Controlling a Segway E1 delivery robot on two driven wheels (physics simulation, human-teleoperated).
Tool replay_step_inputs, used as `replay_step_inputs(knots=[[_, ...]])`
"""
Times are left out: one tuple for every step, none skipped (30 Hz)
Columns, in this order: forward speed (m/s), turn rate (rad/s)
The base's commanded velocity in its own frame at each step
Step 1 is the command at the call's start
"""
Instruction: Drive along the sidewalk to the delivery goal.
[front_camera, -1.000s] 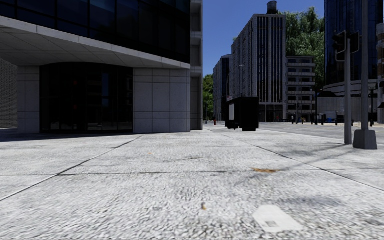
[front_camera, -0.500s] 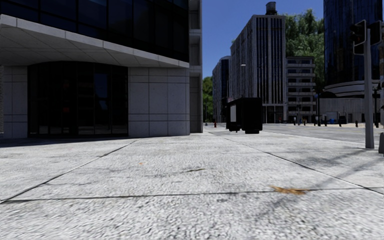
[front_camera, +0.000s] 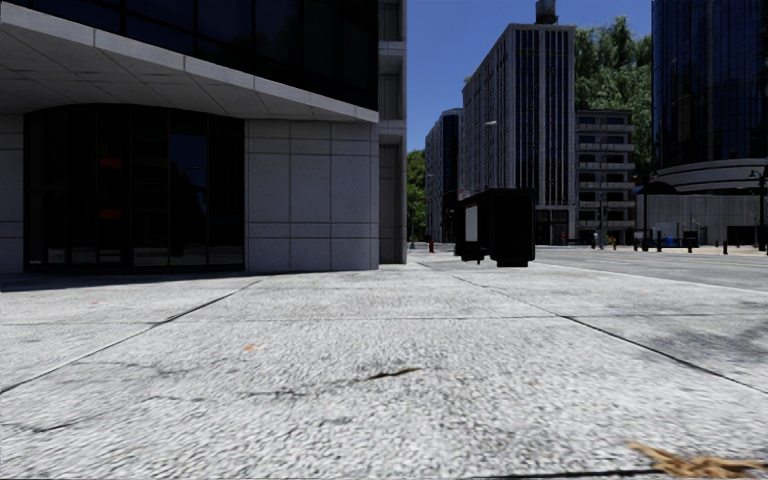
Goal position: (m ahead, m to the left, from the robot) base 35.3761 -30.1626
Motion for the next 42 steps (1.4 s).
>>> replay_step_inputs(knots=[[1.76, -0.13], [1.77, -0.13], [1.79, -0.13], [1.8, -0.13], [1.8, -0.13], [1.81, -0.13], [1.83, -0.13], [1.84, -0.13], [1.91, -0.13], [2.0, -0.13], [2.0, -0.13], [2.0, -0.13], [2.0, -0.13], [2.0, -0.13], [2.0, -0.13], [2.0, -0.13], [2.0, -0.14], [2.0, -0.23], [2.0, -0.23], [2.0, -0.23], [2.0, -0.23], [2.0, -0.23], [2.0, -0.23], [2.0, -0.23], [2.0, -0.23], [2.0, -0.23], [2.0, -0.23], [2.0, -0.23], [2.0, -0.24], [2.0, -0.24], [2.0, -0.24], [2.0, -0.24], [2.0, -0.25], [2.0, -0.27], [2.0, -0.27], [2.0, -0.27], [2.0, -0.27], [2.0, -0.27], [2.0, -0.27], [2.0, -0.27], [2.0, -0.27], [2.0, -0.27]])
